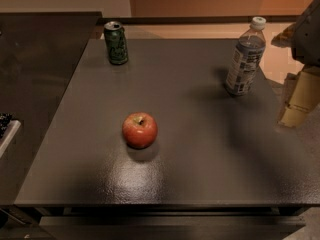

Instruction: Move blue plastic bottle near apple

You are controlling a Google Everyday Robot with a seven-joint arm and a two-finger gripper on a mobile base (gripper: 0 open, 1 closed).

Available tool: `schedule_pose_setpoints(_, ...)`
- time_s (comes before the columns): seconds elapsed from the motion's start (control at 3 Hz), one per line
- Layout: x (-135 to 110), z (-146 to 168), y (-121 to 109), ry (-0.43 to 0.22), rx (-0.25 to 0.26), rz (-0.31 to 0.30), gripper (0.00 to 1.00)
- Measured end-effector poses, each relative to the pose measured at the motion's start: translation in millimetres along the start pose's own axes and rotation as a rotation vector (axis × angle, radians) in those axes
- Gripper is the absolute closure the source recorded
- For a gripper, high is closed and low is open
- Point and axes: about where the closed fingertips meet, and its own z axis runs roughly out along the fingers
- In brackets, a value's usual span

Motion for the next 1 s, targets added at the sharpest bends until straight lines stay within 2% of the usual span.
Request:
schedule_pose_setpoints(0.33,0.0,0.0,0.0,0.000,0.000,0.000,0.00)
schedule_pose_setpoints(0.67,3.5,0.7,-5.6,-0.013,0.011,0.026,0.00)
schedule_pose_setpoints(1.0,13.8,3.6,-22.2,-0.043,0.034,0.079,0.00)
